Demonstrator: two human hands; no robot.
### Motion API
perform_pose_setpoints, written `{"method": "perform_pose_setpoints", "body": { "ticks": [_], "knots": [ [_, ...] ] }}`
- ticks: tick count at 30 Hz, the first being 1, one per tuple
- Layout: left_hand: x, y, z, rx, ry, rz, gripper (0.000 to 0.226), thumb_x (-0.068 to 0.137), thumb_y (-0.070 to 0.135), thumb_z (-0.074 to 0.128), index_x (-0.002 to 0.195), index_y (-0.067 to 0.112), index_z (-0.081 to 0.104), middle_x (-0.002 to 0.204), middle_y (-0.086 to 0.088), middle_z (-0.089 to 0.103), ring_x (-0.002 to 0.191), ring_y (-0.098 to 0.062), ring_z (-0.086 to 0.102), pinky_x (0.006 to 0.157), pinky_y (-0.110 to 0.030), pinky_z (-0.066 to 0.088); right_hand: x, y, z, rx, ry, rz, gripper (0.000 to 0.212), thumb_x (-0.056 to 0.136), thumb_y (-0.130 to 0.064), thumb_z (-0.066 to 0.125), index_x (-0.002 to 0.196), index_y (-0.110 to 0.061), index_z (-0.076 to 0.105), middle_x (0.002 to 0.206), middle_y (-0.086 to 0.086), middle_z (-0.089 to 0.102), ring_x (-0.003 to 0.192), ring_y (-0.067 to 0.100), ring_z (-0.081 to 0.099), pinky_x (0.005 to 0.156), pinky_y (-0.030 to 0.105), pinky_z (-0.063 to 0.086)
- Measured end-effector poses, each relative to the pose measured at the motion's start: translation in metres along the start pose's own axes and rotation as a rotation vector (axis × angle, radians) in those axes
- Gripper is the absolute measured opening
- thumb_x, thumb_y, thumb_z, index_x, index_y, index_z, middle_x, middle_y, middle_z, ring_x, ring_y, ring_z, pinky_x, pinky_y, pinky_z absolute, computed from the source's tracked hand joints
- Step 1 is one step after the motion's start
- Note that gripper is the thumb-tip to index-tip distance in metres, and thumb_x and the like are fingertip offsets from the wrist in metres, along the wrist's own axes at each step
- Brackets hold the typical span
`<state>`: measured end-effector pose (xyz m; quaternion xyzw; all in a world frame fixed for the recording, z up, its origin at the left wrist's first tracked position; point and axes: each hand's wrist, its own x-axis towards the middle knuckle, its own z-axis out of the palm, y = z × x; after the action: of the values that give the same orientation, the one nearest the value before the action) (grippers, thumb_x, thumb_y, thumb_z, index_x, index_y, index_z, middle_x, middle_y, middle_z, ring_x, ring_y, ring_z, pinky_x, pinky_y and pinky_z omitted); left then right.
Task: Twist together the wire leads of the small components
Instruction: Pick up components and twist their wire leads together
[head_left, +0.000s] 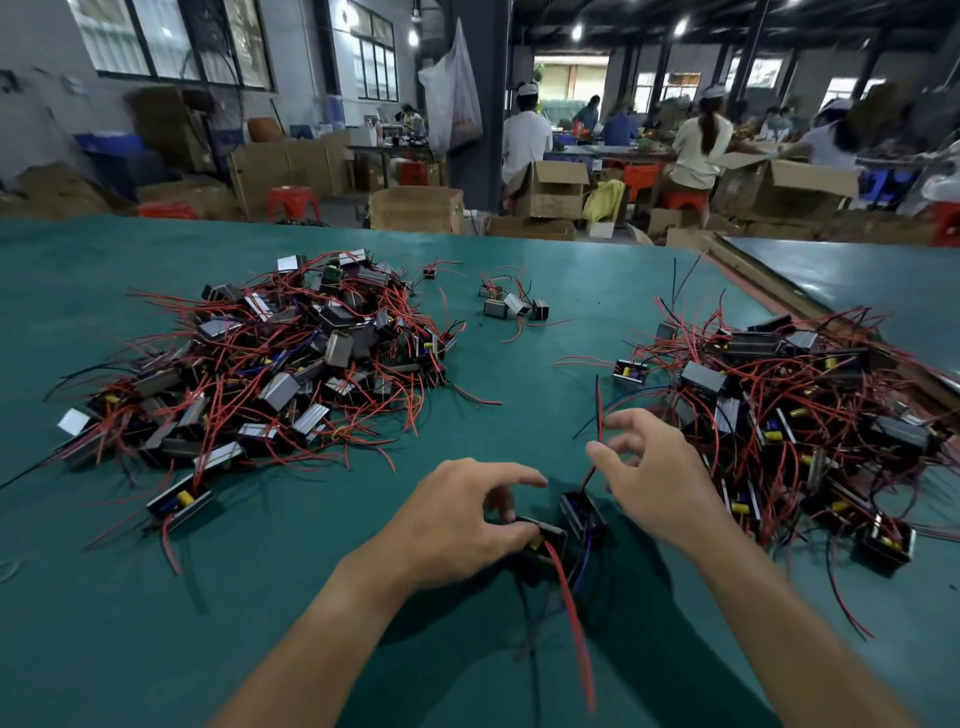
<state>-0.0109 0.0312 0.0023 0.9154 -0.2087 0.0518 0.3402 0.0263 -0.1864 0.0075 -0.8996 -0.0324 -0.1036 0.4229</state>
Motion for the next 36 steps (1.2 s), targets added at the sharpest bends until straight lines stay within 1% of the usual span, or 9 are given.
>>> {"method": "perform_pose_setpoints", "body": {
  "ticks": [2,6,11,15,19,22,25,31,36],
  "knots": [
    [0.000,0.002,-0.001,0.013,-0.027,0.025,0.028,0.078,0.039,0.073,0.105,0.041,0.070,0.073,0.011,0.067,0.074,-0.008,0.058,0.070,-0.020,0.045,-0.001,-0.001,0.002,0.005,-0.022,-0.034,0.005,0.091,-0.025,0.066,0.094,-0.024,0.063,0.075,-0.006,0.070,0.063,0.013,0.063,0.068,0.033,0.053],
    [-0.002,0.005,-0.005,0.040,-0.033,-0.030,0.007,0.079,0.035,0.070,0.084,0.032,0.071,0.059,0.011,0.061,0.058,-0.007,0.054,0.058,-0.027,0.044,-0.004,-0.004,0.001,0.034,-0.065,-0.072,0.022,0.089,-0.017,0.066,0.068,-0.020,0.064,0.058,-0.006,0.067,0.050,0.008,0.053,0.057,0.030,0.046],
    [-0.001,0.002,-0.015,0.201,0.131,-0.364,0.019,0.071,0.040,0.065,0.064,0.023,0.061,0.064,0.010,0.063,0.069,-0.013,0.060,0.057,-0.026,0.042,-0.002,-0.008,-0.004,0.111,-0.163,0.018,0.027,0.088,-0.007,0.060,0.061,-0.008,0.055,0.049,-0.001,0.051,0.049,0.016,0.042,0.056,0.030,0.037],
    [-0.003,0.001,-0.017,0.160,0.074,-0.423,0.011,0.069,0.034,0.065,0.073,0.025,0.059,0.072,0.010,0.062,0.073,-0.013,0.059,0.062,-0.028,0.045,-0.004,-0.011,-0.001,0.206,-0.278,0.071,0.022,0.087,0.002,0.055,0.069,-0.010,0.060,0.049,0.004,0.053,0.049,0.020,0.046,0.052,0.032,0.039],
    [-0.003,0.005,-0.016,0.050,-0.013,-0.104,0.044,0.072,0.014,0.064,0.110,0.035,0.065,0.101,0.019,0.064,0.097,0.001,0.053,0.086,-0.017,0.042,-0.004,-0.012,0.001,0.186,-0.306,0.049,0.026,0.089,0.000,0.051,0.073,-0.017,0.061,0.050,-0.001,0.057,0.046,0.018,0.046,0.052,0.029,0.039],
    [-0.004,0.011,-0.009,-0.018,-0.029,-0.018,0.030,0.075,0.014,0.061,0.098,0.027,0.075,0.086,0.017,0.073,0.082,0.004,0.063,0.081,-0.012,0.048,-0.005,-0.016,0.001,0.207,-0.300,0.044,0.032,0.096,-0.008,0.051,0.067,-0.015,0.060,0.051,-0.002,0.060,0.044,0.013,0.050,0.050,0.027,0.042],
    [-0.004,0.009,-0.007,-0.008,0.031,-0.070,0.016,0.082,0.016,0.065,0.089,0.024,0.077,0.078,0.013,0.074,0.072,0.001,0.066,0.075,-0.024,0.053,-0.006,-0.020,-0.002,0.278,-0.260,0.092,0.034,0.099,-0.011,0.050,0.067,-0.010,0.062,0.057,0.004,0.063,0.044,0.012,0.053,0.045,0.025,0.044],
    [0.000,0.006,-0.011,-0.063,0.218,-0.248,0.011,0.083,0.018,0.069,0.072,0.018,0.071,0.065,0.009,0.071,0.061,-0.004,0.064,0.065,-0.026,0.054,-0.006,-0.021,-0.009,0.357,-0.158,0.119,0.031,0.098,-0.011,0.052,0.071,-0.007,0.067,0.058,0.004,0.067,0.045,0.013,0.055,0.045,0.025,0.048],
    [0.003,0.006,-0.014,-0.449,0.175,-0.363,0.012,0.090,0.007,0.063,0.091,0.019,0.067,0.071,0.002,0.075,0.058,-0.004,0.066,0.058,-0.016,0.050,-0.010,-0.024,-0.005,0.443,-0.287,0.137,0.027,0.096,-0.011,0.058,0.074,-0.007,0.072,0.062,0.009,0.069,0.046,0.016,0.060,0.046,0.024,0.051]
  ]
}}
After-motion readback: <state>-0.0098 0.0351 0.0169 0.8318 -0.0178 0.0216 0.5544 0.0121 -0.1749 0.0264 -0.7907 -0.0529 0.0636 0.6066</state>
